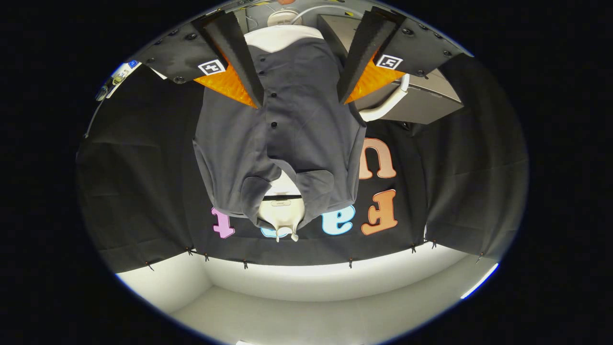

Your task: Iron the clothes twice with a garment steamer, once on the left side and once on the right side.

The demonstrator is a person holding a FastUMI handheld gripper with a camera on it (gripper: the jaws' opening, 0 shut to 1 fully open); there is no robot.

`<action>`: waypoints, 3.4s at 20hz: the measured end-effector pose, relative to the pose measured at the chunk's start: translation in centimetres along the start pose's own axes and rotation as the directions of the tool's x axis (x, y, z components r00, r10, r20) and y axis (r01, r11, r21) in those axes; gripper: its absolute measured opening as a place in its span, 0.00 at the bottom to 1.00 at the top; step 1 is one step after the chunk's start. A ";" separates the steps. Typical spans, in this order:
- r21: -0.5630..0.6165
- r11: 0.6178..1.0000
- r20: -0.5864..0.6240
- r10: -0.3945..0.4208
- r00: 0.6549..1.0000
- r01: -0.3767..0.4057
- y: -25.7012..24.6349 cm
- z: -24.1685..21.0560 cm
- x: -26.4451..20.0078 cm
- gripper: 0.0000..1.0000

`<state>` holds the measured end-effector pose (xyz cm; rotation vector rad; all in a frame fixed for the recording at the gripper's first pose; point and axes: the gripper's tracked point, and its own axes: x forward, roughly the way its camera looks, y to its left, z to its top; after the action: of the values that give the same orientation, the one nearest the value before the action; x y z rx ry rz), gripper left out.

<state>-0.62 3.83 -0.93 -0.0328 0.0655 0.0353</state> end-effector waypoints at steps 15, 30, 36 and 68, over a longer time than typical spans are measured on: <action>-0.048 0.998 -0.022 0.036 0.999 -0.037 5.4 0.0 3.0 0.98; -0.068 0.988 -0.059 0.136 0.989 -0.140 16.3 -0.6 7.1 0.97; -0.075 0.985 -0.078 0.151 0.986 -0.157 21.1 -0.9 8.2 0.97; -0.030 0.997 -0.475 0.054 0.878 -0.078 30.0 -12.0 26.0 0.98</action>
<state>23.40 34.31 -15.55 -0.0878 0.5599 0.0972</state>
